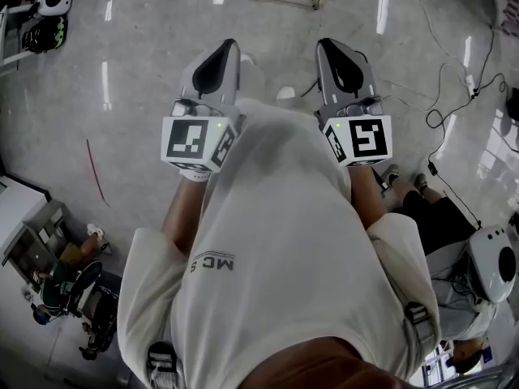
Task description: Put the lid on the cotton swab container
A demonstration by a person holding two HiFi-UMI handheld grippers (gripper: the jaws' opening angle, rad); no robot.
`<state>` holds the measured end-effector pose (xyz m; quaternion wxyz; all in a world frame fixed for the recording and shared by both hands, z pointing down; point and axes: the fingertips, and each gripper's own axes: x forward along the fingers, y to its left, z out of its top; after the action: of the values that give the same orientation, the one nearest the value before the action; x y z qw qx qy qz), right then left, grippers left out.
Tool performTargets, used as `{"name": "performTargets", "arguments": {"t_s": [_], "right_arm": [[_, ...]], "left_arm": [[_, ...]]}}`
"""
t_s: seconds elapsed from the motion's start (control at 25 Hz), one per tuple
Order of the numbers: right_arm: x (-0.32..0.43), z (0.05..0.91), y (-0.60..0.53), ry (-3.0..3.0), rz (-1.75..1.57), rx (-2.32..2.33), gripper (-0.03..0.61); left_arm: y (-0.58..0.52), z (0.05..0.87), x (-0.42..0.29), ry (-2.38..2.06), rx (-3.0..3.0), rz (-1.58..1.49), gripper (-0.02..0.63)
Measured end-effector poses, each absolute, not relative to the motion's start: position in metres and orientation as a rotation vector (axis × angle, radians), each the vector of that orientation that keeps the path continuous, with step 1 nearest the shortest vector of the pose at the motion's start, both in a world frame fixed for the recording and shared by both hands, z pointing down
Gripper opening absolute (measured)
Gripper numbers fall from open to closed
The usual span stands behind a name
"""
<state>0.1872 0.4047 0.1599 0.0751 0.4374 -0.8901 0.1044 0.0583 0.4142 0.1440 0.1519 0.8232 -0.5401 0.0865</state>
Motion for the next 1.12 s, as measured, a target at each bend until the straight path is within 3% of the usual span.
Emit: {"name": "performTargets", "arguments": {"t_s": [1.12], "right_arm": [[0.003, 0.183, -0.012, -2.498, 0.267, 1.418, 0.067]], "left_arm": [[-0.008, 0.185, -0.102, -1.31, 2.353, 0.219, 0.0]]}}
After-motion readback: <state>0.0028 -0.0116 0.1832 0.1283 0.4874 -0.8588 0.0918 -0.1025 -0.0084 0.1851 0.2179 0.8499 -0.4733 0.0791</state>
